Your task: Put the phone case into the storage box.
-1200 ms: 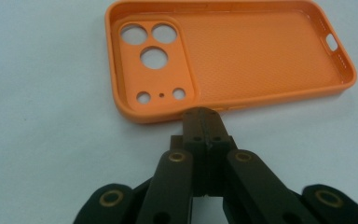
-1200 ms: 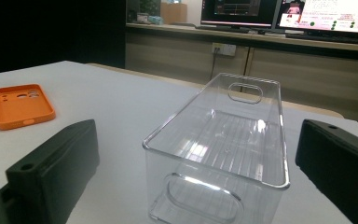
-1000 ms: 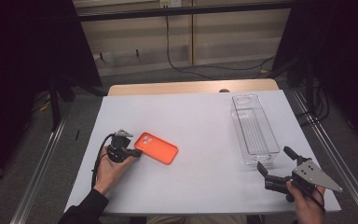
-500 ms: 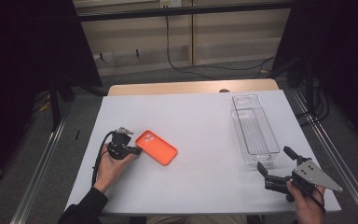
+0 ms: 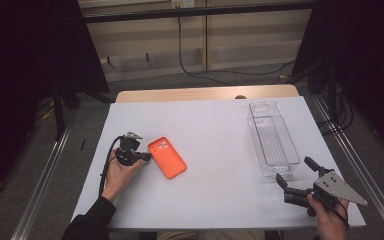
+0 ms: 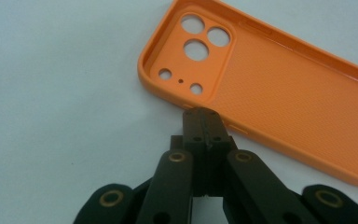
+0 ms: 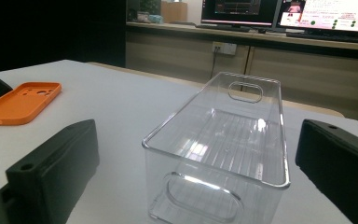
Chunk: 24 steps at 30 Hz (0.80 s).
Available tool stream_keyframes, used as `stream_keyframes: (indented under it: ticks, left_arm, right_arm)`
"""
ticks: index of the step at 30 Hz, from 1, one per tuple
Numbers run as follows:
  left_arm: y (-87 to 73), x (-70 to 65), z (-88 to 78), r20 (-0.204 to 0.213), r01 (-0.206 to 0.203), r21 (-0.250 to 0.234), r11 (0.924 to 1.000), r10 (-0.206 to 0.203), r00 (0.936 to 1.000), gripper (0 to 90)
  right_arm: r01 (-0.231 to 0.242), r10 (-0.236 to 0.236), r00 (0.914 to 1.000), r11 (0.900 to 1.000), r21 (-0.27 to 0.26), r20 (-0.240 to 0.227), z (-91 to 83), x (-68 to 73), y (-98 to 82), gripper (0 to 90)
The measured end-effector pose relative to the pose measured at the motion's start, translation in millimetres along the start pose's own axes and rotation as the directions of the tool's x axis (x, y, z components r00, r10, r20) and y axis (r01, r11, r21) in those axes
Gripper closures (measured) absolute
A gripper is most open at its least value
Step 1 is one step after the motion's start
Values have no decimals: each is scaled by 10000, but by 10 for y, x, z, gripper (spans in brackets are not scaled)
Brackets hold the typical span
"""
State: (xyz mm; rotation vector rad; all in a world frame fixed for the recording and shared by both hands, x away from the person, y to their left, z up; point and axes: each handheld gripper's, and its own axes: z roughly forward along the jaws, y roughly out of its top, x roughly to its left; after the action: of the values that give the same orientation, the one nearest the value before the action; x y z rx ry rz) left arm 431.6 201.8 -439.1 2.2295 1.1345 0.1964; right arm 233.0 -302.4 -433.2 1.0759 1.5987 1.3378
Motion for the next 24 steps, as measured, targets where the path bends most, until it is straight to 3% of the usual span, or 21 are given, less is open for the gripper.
stream_keyframes:
  ticks: [6, 24]
  left_arm:
    - [29, 20, 16, -170, -136, -11, 9999, 136, 9998, 900]
    - [124, 118, 84, -477, 23, -188, 9998, -32, 9989, 900]
  right_arm:
    - [-9, 9, 10000, 10000, 3, -16, 0, 1, 0, 0]
    - [-13, 13, 10000, 10000, 45, 0, 2, 1, -2, 0]
